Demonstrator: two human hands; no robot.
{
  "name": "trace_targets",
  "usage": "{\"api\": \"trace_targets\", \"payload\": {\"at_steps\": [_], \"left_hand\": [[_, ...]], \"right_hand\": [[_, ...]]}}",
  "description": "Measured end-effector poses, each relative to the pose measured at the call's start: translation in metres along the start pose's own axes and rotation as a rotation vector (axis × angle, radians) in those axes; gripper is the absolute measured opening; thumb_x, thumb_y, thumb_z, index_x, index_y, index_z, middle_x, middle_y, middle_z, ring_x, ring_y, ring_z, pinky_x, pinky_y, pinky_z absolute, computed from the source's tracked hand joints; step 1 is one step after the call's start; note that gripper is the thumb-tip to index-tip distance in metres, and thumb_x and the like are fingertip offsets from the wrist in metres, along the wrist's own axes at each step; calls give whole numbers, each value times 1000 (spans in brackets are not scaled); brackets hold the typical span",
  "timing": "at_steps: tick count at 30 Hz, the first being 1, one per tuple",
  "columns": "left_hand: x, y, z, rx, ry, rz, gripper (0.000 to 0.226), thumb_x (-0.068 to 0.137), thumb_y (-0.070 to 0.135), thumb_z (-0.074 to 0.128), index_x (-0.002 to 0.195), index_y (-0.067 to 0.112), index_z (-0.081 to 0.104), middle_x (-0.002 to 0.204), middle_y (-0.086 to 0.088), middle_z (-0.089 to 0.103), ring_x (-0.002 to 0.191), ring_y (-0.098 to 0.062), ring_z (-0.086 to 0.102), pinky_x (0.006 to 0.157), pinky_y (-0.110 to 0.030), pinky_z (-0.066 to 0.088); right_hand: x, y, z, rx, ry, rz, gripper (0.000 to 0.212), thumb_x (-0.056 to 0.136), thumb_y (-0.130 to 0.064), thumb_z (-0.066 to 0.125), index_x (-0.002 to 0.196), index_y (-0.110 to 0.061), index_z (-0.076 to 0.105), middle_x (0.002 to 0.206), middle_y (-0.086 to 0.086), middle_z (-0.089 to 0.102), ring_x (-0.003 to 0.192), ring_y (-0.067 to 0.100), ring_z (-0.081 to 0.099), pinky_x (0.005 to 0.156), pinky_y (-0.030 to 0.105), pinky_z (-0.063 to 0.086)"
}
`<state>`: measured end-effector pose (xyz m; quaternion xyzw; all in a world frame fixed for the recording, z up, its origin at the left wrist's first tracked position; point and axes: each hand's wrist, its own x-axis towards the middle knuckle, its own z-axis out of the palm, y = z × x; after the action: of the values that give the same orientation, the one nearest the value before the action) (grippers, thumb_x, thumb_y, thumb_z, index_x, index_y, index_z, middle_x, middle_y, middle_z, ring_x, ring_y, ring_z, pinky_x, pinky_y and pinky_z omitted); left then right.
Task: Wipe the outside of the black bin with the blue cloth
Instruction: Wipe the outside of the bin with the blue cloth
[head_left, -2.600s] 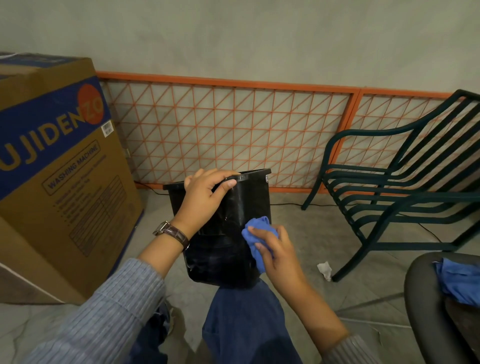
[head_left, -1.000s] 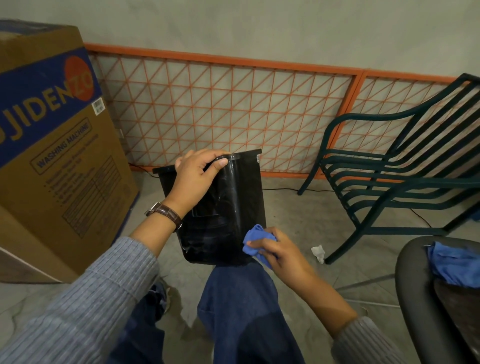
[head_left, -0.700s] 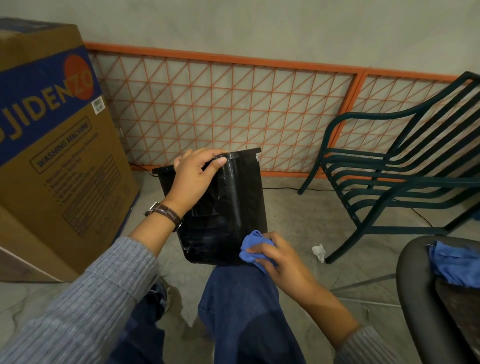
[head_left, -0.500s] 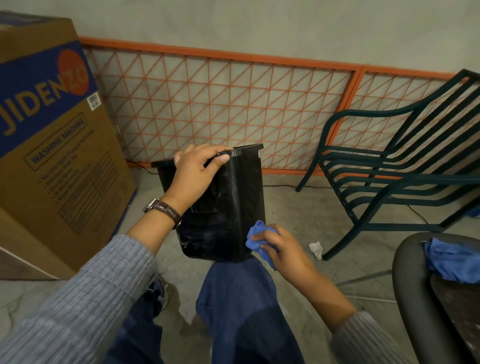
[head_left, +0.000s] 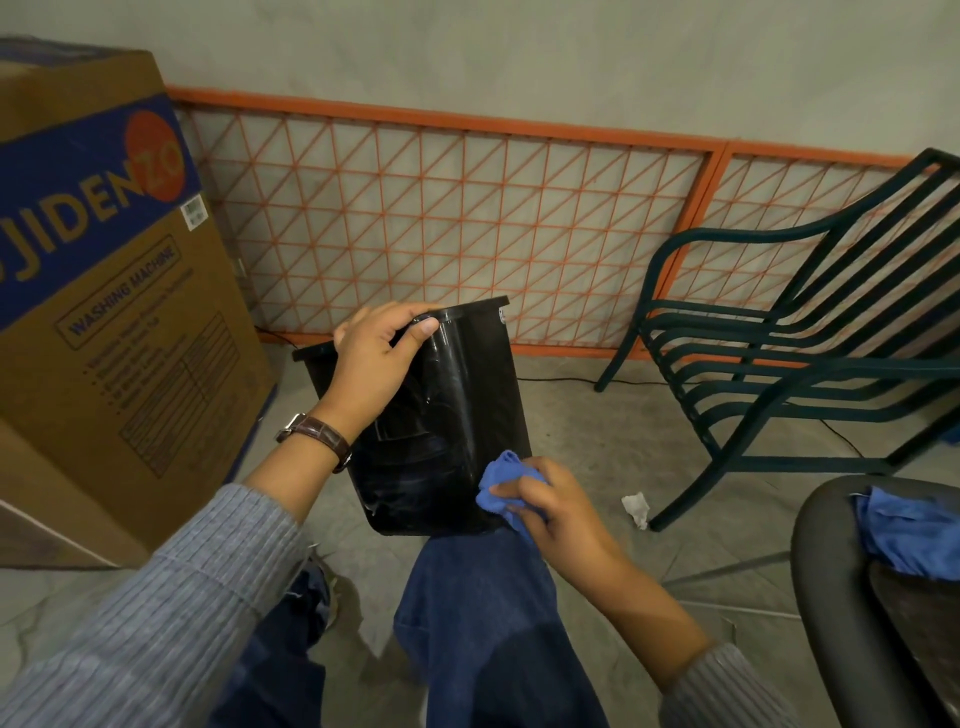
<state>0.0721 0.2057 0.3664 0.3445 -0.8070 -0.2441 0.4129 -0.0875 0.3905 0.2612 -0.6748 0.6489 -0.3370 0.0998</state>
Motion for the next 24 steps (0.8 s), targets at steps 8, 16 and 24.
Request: {"api": "trace_targets", "payload": {"at_steps": [8,16,24], "left_hand": [[1,1,1,13,-11,-28,23,95,33,46,109,29,64,104,15,60,111,-18,45,92,-34,18],[3,2,3,26,-6,-38,23,94,34,47,109,31,63,103,19,58,103,-6,40,86,-28,14],[1,8,4,38,9,-14,20,93,34,49,107,34,63,100,20,57,101,-5,40,76,-22,13]], "right_hand": [[-4,16,-3,-103,-70,-25,24,91,-23,48,108,-30,62,109,7,54,99,21,51,81,26,42],[-11,13,6,-120,-25,-101,23,89,-40,54,110,-37,61,120,-3,50,111,9,43,92,17,36],[18,-5,12,130,212,140,28,94,-12,52,109,-35,57,106,-4,50,101,-7,50,86,8,37]]}}
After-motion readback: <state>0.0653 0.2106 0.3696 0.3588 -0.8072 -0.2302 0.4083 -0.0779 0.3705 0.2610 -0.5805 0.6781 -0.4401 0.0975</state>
